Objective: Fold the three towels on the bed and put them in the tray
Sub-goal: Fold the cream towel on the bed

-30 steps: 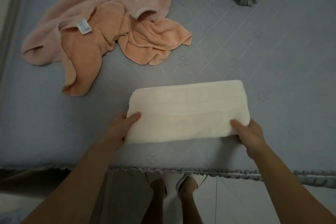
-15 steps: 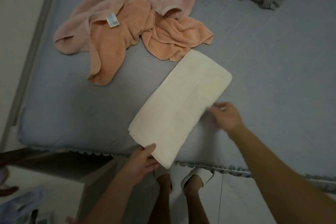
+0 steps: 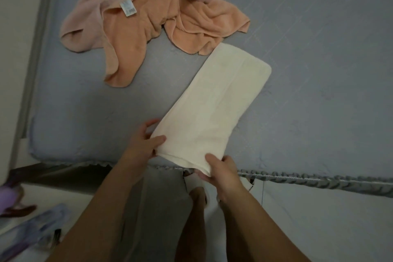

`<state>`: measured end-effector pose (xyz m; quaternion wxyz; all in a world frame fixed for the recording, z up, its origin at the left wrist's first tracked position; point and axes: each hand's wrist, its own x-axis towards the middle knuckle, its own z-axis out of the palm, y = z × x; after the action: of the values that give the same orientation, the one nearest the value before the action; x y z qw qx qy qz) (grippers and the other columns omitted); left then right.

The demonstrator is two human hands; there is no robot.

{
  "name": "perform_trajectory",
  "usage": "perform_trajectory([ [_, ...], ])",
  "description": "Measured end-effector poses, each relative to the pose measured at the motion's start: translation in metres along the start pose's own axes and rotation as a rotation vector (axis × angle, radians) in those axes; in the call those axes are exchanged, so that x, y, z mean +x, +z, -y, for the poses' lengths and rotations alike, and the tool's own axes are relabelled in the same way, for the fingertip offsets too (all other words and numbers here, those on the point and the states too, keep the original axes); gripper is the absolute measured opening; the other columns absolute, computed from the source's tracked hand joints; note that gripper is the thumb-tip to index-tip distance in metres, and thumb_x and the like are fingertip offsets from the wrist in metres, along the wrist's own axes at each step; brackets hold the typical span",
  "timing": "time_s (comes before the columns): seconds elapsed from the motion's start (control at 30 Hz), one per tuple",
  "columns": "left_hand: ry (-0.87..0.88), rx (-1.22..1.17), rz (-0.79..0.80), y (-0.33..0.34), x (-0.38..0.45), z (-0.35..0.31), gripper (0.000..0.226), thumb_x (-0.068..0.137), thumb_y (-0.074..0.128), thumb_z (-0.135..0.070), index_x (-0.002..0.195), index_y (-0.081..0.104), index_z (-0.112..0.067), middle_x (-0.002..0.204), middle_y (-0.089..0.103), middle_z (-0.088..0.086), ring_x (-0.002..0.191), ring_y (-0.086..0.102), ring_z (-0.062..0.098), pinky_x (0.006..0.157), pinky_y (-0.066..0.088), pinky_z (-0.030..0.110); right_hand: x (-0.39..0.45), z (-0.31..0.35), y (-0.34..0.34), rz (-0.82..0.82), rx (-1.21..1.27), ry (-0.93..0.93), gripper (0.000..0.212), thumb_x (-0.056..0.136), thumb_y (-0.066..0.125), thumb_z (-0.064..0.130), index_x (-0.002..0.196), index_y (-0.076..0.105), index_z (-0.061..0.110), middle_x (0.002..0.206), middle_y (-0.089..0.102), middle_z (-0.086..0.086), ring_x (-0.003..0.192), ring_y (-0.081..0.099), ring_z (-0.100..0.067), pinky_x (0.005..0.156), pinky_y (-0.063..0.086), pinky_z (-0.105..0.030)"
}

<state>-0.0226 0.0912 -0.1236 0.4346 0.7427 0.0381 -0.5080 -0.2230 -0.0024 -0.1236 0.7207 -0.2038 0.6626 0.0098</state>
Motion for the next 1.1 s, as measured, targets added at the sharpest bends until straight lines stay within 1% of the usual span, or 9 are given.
perform_trajectory([
  [0.1,0.129,0.23,0.01,-0.009,-0.042,-0.005,0.052,0.075,0.067,-0.032,0.122,0.054,-0.049,0.132,0.053,-0.007,0.109,0.061,0.024,0.084,0.059,0.048,-0.04,0.015,-0.02,0.021,-0.003,-0.145,0.057,0.081,0.078,0.025,0.125,0.044,0.035,0.109,0.065,-0.009,0.079,0.073,-0.029,0.058,0.061,-0.037],
  [0.2,0.21,0.237,0.105,-0.013,-0.069,0.0,0.048,0.088,0.059,-0.009,0.12,0.062,-0.046,0.139,0.049,-0.016,0.111,0.062,0.011,0.089,0.057,0.037,-0.074,0.03,-0.035,0.169,-0.115,-0.325,0.052,0.086,0.072,0.026,0.116,0.053,0.064,0.104,0.07,-0.013,0.06,0.071,-0.031,0.055,0.06,-0.037],
  [0.3,0.19,0.155,0.258,-0.012,-0.076,-0.007,0.062,0.082,0.048,0.019,0.114,0.072,-0.028,0.141,0.051,-0.023,0.129,0.047,-0.004,0.103,0.041,0.026,-0.079,0.045,-0.045,0.257,-0.071,-0.305,0.029,0.096,0.058,0.013,0.112,0.073,0.031,0.118,0.066,-0.022,0.072,0.073,-0.028,0.061,0.06,-0.036],
  [0.37,0.227,0.194,0.309,-0.003,-0.071,-0.021,0.064,0.079,0.049,0.024,0.116,0.071,-0.024,0.139,0.054,-0.021,0.12,0.053,-0.01,0.091,0.046,0.012,-0.074,0.058,-0.054,0.383,0.094,-0.186,0.033,0.095,0.049,0.004,0.117,0.071,0.016,0.123,0.067,-0.02,0.092,0.072,-0.031,0.073,0.061,-0.037],
  [0.47,0.266,0.285,0.362,0.02,-0.058,-0.046,0.058,0.079,0.053,0.025,0.121,0.061,-0.014,0.133,0.057,0.003,0.102,0.065,0.007,0.074,0.052,0.016,-0.064,0.073,-0.069,0.507,0.177,-0.162,0.054,0.077,0.052,-0.004,0.128,0.06,0.014,0.123,0.068,-0.017,0.103,0.07,-0.032,0.081,0.059,-0.035],
  [0.57,0.449,0.554,0.267,0.041,-0.037,-0.072,0.035,0.082,0.067,0.005,0.109,0.064,-0.017,0.103,0.065,0.002,0.085,0.062,0.013,0.071,0.049,0.018,-0.047,0.086,-0.072,0.326,-0.156,-0.323,0.051,0.081,0.059,-0.013,0.123,0.059,0.016,0.114,0.072,-0.012,0.104,0.069,-0.027,0.073,0.057,-0.026],
  [0.77,0.476,0.62,0.104,0.086,0.036,-0.113,0.02,0.077,0.063,-0.028,0.092,0.065,-0.015,0.073,0.06,-0.003,0.063,0.05,0.007,0.057,0.04,0.026,0.005,0.142,-0.071,-0.132,-0.69,-0.627,0.009,0.084,0.07,0.04,0.091,0.066,0.035,0.079,0.068,0.019,0.069,0.062,0.003,0.055,0.044,-0.016],
  [0.9,0.397,0.514,-0.056,0.122,0.094,-0.117,0.024,0.076,0.055,-0.035,0.087,0.057,-0.013,0.077,0.058,0.001,0.066,0.05,0.011,0.056,0.039,0.03,0.061,0.185,-0.063,-0.238,-0.74,-0.731,0.038,0.087,0.064,0.044,0.059,0.059,0.02,0.051,0.055,0.011,0.047,0.05,-0.001,0.047,0.037,-0.017],
  [1.1,0.362,0.318,-0.157,0.144,0.129,-0.111,0.025,0.08,0.059,-0.054,0.1,0.049,-0.045,0.071,0.061,-0.016,0.062,0.055,0.0,0.065,0.044,0.03,0.106,0.206,-0.062,-0.266,-0.463,-0.624,0.018,0.09,0.062,0.031,0.107,0.059,0.029,0.091,0.064,0.013,0.087,0.063,-0.012,0.075,0.046,-0.023],
])
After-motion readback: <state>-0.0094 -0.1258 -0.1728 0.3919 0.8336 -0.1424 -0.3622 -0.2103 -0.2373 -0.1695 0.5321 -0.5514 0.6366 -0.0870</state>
